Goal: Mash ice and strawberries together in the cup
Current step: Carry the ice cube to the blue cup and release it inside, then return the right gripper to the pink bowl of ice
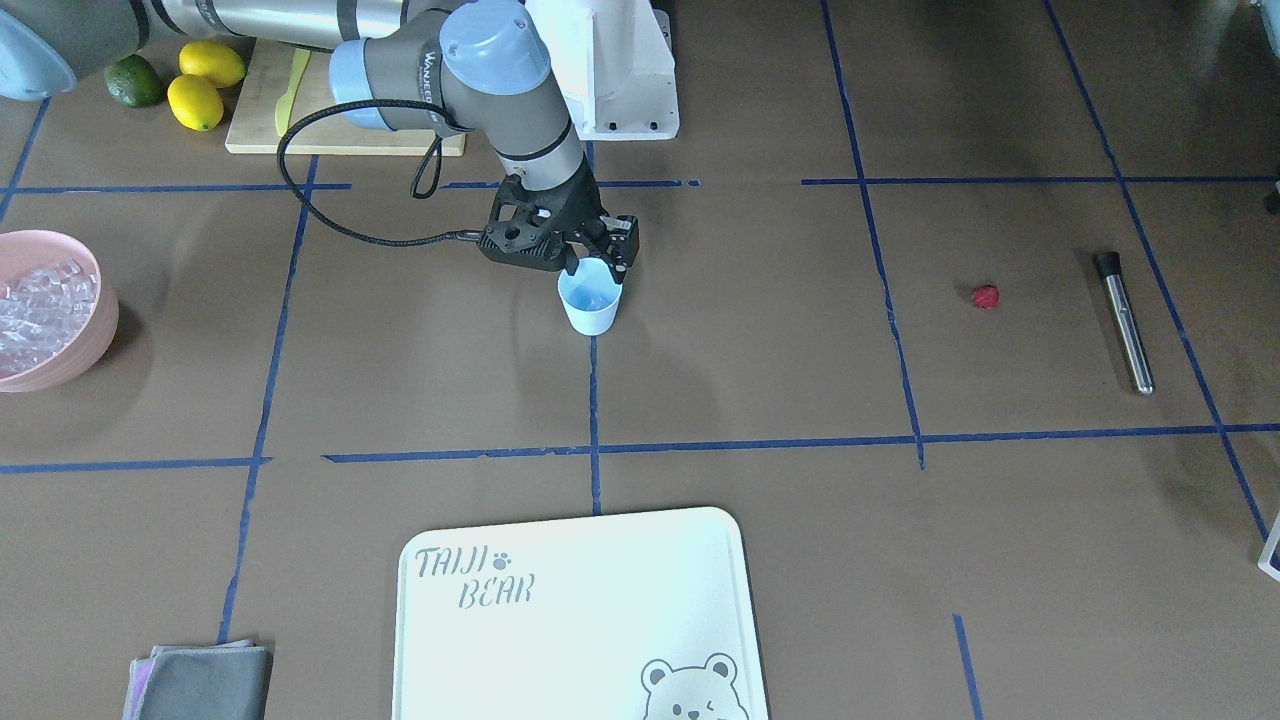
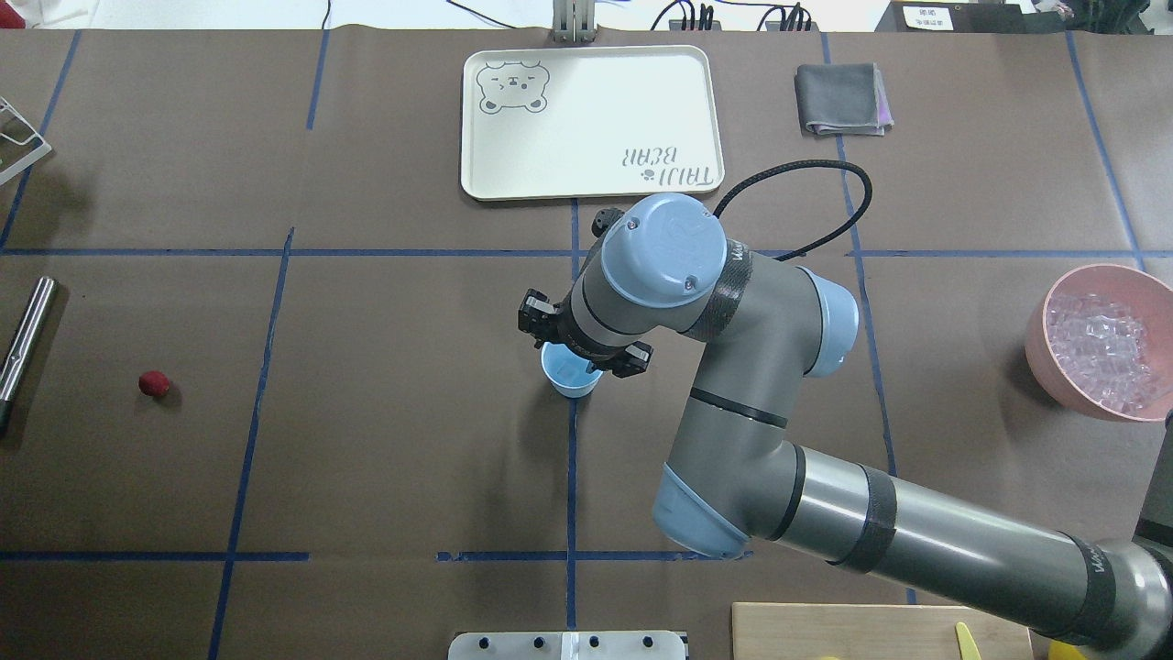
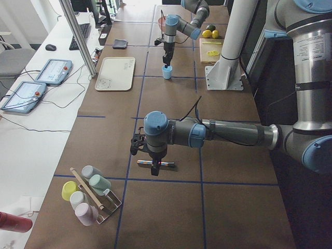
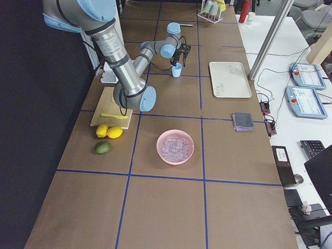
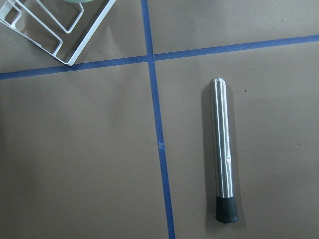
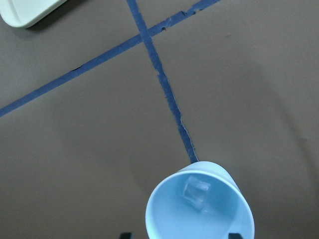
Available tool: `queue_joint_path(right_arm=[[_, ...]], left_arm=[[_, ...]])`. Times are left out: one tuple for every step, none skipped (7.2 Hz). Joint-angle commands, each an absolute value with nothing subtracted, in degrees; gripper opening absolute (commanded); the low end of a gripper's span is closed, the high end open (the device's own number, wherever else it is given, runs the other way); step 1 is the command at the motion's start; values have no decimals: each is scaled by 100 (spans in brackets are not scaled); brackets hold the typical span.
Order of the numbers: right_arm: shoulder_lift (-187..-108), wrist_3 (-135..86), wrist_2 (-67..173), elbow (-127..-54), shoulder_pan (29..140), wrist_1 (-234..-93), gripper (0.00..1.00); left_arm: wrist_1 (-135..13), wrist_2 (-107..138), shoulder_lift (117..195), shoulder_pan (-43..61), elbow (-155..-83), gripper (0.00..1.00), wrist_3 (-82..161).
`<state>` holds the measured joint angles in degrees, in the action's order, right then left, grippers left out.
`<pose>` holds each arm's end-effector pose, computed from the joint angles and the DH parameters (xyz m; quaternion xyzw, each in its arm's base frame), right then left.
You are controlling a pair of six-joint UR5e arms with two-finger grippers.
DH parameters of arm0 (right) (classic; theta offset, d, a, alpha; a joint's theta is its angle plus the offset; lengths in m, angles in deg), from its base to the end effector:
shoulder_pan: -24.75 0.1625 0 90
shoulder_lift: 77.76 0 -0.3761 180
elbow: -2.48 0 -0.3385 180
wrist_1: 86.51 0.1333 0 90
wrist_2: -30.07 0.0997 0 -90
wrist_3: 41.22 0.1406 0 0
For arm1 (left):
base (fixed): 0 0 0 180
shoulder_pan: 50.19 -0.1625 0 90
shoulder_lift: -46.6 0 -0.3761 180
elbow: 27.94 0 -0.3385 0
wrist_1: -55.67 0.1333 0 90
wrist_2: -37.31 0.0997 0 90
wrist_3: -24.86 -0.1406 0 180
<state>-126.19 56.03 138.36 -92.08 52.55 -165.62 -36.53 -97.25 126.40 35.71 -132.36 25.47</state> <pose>-0.5337 -0.3822 0.1889 -0.0534 -0.4886 0.1889 0.8501 -0.0073 -0.3828 0.5962 0.0362 0.3803 0.0494 0.9228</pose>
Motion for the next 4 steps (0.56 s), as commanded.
queue_joint_path(right_arm=[[-12749, 5555, 13913, -9444, 5279, -16614, 98], [-13290, 5537, 13983, -9951, 5444, -16614, 99], [-14165, 4772, 14628, -10618, 5898, -16614, 99], [-14748, 3868, 15365, -10894, 6573, -16614, 99]], left_arm=[[-3653, -9725, 12640, 3568, -13236, 100, 2547], [-3653, -9725, 12640, 3568, -13227, 100, 2547], [-3653, -9725, 12640, 3568, -13227, 100, 2547], [-3662, -9725, 12640, 3577, -13227, 100, 2547]])
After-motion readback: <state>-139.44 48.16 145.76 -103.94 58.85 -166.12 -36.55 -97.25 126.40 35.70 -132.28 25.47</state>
